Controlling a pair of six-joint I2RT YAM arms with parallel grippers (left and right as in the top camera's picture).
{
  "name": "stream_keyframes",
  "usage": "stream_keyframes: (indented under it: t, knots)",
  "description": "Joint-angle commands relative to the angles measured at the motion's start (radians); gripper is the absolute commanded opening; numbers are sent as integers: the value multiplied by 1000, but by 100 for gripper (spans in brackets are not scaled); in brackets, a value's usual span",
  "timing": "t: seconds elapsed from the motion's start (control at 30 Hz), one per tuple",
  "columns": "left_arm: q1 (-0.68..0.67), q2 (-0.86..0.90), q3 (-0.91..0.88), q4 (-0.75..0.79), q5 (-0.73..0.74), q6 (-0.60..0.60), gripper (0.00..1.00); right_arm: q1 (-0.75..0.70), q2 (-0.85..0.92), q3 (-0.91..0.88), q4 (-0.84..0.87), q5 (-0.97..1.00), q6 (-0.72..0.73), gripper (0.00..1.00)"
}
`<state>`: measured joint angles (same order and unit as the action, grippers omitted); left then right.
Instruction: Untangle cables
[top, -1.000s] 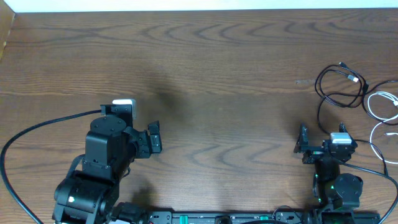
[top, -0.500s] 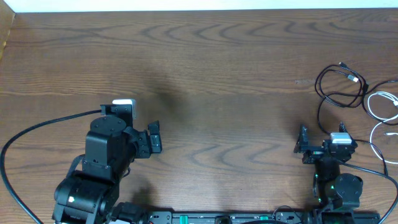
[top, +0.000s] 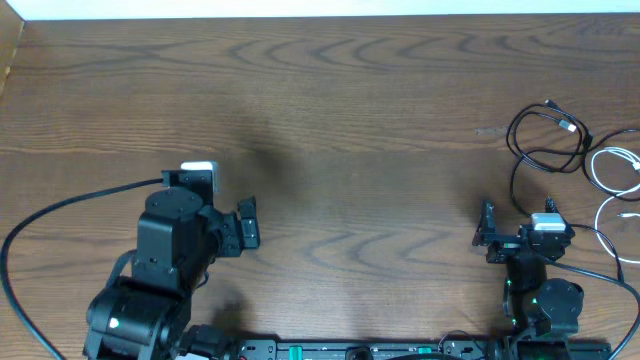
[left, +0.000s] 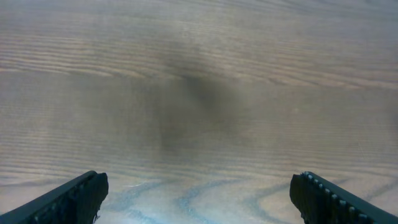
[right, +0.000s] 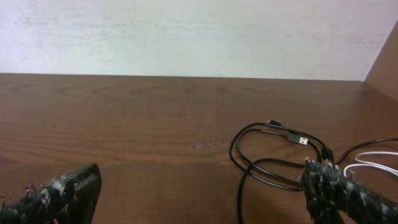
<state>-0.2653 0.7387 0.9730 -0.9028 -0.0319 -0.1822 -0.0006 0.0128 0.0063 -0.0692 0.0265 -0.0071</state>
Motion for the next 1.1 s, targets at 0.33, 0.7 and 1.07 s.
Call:
stream_keyframes:
  t: [0.33, 0.7, 1.07]
  knots:
    - [150, -326, -408, 388, 70, 5, 98, -11, -7, -1, -5, -3, 14, 99]
    - [203, -650, -788, 822, 74, 5, 98, -11, -7, -1, -5, -3, 14, 99]
    - [239, -737, -969, 1126, 81, 60, 98, -11, -7, -1, -5, -3, 14, 99]
